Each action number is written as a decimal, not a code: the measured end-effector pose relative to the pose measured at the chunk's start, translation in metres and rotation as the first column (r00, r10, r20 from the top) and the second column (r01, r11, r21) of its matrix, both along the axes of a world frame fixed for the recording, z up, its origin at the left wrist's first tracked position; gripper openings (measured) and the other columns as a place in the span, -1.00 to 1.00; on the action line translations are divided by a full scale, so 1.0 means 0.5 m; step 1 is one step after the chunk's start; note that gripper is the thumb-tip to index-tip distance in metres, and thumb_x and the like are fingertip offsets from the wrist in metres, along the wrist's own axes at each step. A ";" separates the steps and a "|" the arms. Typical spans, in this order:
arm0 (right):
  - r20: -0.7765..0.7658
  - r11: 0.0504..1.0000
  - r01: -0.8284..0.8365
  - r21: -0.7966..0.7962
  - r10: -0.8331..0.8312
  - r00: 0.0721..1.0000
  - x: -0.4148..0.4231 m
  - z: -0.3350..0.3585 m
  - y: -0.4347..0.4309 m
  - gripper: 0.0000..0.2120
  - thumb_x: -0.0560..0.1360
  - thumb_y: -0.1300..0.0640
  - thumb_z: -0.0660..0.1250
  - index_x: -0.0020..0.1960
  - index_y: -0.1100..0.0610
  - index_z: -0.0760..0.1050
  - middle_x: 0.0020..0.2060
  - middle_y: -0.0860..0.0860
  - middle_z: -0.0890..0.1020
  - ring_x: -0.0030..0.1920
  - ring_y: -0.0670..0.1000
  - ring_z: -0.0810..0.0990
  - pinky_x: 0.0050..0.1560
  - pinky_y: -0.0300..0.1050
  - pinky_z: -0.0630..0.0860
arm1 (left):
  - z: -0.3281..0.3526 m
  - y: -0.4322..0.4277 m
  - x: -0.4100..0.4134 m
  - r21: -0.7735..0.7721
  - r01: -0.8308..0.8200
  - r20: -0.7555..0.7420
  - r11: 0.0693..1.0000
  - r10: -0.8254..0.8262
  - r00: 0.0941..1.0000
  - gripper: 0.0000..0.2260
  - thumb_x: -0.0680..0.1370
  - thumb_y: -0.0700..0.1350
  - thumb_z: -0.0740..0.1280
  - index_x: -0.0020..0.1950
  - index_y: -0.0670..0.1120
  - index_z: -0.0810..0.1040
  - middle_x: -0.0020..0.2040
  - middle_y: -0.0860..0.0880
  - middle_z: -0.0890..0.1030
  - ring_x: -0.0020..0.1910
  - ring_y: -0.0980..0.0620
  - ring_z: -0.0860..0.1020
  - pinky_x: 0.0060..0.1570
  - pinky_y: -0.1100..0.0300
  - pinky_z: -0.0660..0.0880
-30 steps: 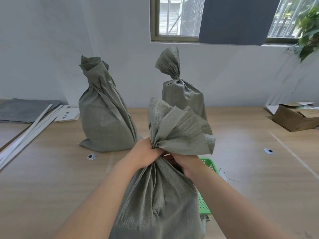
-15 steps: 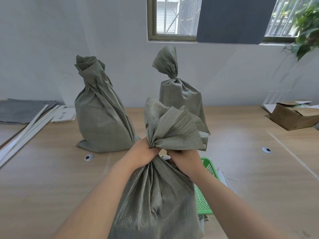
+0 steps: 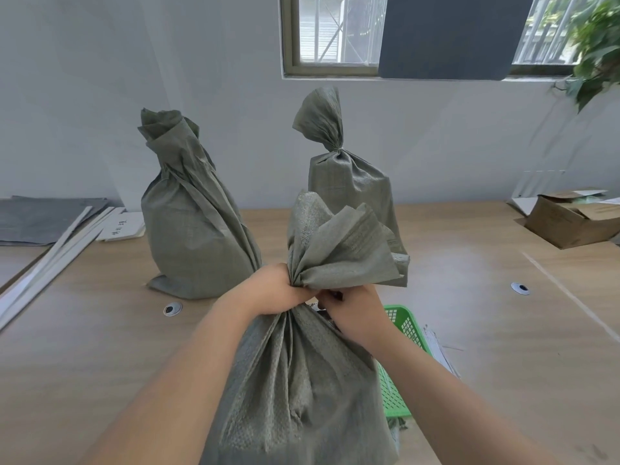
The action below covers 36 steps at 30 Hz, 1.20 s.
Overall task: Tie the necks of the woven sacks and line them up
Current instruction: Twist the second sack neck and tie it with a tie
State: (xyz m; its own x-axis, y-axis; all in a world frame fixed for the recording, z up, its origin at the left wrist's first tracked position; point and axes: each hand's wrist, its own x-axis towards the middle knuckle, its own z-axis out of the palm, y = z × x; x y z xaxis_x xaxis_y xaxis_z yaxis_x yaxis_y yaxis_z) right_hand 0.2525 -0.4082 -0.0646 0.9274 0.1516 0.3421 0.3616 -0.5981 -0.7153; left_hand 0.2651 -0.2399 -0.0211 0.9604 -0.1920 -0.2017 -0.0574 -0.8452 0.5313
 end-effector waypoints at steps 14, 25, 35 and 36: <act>-0.189 0.980 0.053 0.191 -0.016 0.982 -0.023 -0.001 -0.013 -0.87 0.40 0.25 0.33 -0.29 0.28 0.49 -0.42 0.17 0.60 -0.35 0.16 0.56 -0.34 0.02 0.44 | 0.005 -0.007 -0.010 0.011 -0.151 0.102 0.988 0.149 0.984 -0.46 0.28 0.35 0.49 0.10 0.04 0.62 -0.07 0.06 0.64 0.00 0.01 0.61 0.02 0.08 0.57; -0.255 0.866 -0.033 0.500 0.183 0.949 -0.046 0.025 -0.011 -0.84 0.36 0.17 0.59 -0.23 0.20 0.63 -0.39 0.11 0.67 -0.37 -0.05 0.60 -0.32 -0.16 0.51 | 0.008 -0.008 -0.027 0.092 -0.175 0.089 0.980 0.167 0.982 -0.37 0.18 0.34 0.40 0.12 0.00 0.61 0.01 -0.07 0.68 0.04 -0.11 0.64 -0.03 0.08 0.58; -0.205 0.954 0.114 0.278 -0.057 0.977 0.001 0.032 0.023 -0.63 0.36 0.04 0.53 -0.46 0.21 0.48 -0.58 0.02 0.48 -0.50 -0.08 0.40 -0.40 -0.14 0.31 | 0.030 -0.018 -0.056 -0.091 -0.086 0.036 0.992 0.089 0.995 -0.69 0.31 0.20 0.52 -0.11 0.04 0.64 -0.18 0.07 0.67 -0.10 0.08 0.63 -0.05 0.11 0.60; -0.205 0.955 0.112 0.276 -0.056 0.977 0.008 0.030 0.025 -0.63 0.35 0.06 0.51 -0.48 0.20 0.45 -0.60 -0.01 0.46 -0.50 -0.08 0.38 -0.40 -0.16 0.28 | 0.032 -0.017 -0.056 -0.142 -0.098 0.002 0.985 0.099 0.995 -0.71 0.31 0.16 0.52 -0.10 0.02 0.65 -0.15 0.05 0.69 -0.09 0.09 0.64 -0.02 0.08 0.61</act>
State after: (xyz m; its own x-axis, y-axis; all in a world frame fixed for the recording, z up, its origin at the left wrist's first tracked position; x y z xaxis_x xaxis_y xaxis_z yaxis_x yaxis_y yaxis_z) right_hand 0.2566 -0.3957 -0.0495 0.9849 -0.0069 0.1732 0.1575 -0.3818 -0.9107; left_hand 0.2369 -0.2486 -0.0049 0.9778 -0.1223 -0.1703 0.0170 -0.7636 0.6455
